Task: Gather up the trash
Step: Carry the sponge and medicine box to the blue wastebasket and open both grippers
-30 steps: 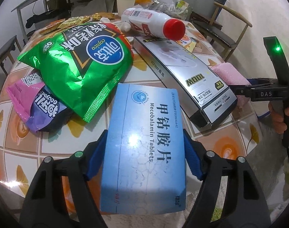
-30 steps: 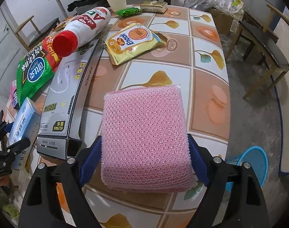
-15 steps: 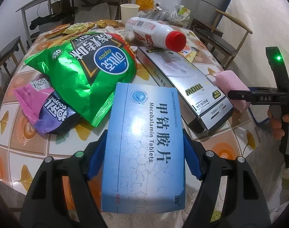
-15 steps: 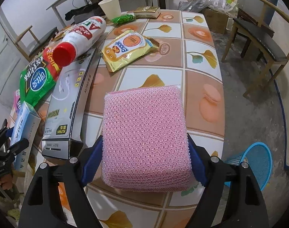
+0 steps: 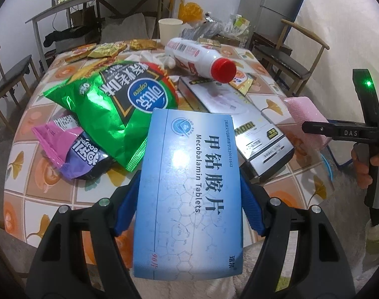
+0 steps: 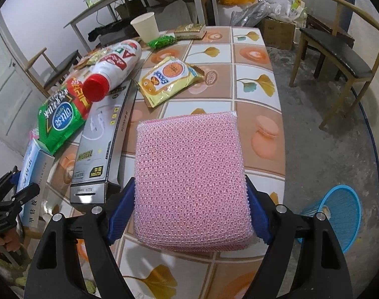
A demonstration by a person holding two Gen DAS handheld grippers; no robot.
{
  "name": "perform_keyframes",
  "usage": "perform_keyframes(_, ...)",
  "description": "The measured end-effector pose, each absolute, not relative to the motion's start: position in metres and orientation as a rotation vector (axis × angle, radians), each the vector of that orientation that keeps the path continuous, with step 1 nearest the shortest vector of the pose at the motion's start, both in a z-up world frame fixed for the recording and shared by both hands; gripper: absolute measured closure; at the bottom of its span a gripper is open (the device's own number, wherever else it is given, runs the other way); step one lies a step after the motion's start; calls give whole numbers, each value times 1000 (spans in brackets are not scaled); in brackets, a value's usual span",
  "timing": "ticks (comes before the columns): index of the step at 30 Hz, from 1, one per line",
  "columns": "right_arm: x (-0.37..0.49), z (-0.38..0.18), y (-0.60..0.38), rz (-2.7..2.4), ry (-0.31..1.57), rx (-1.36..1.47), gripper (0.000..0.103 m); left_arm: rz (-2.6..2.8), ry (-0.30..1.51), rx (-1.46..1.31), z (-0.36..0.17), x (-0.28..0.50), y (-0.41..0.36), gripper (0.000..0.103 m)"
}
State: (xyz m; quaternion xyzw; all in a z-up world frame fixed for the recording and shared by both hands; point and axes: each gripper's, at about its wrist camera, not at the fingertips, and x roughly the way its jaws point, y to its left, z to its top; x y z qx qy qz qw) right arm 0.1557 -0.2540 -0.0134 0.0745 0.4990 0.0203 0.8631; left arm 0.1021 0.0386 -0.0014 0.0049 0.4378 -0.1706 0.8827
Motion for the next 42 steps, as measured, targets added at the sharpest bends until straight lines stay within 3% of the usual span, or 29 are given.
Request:
perform_keyframes(20, 48, 14, -352, -55, 879, 429, 25, -553, 860, 27, 44, 79, -47, 34)
perform_keyframes(32, -39, 1, -443, -273, 814, 612, 25, -858, 977, 101, 32, 86, -191, 34)
perform_keyframes(42, -80, -39, -514, -424, 773, 823, 25, -993, 1135, 175, -16, 91, -324, 34)
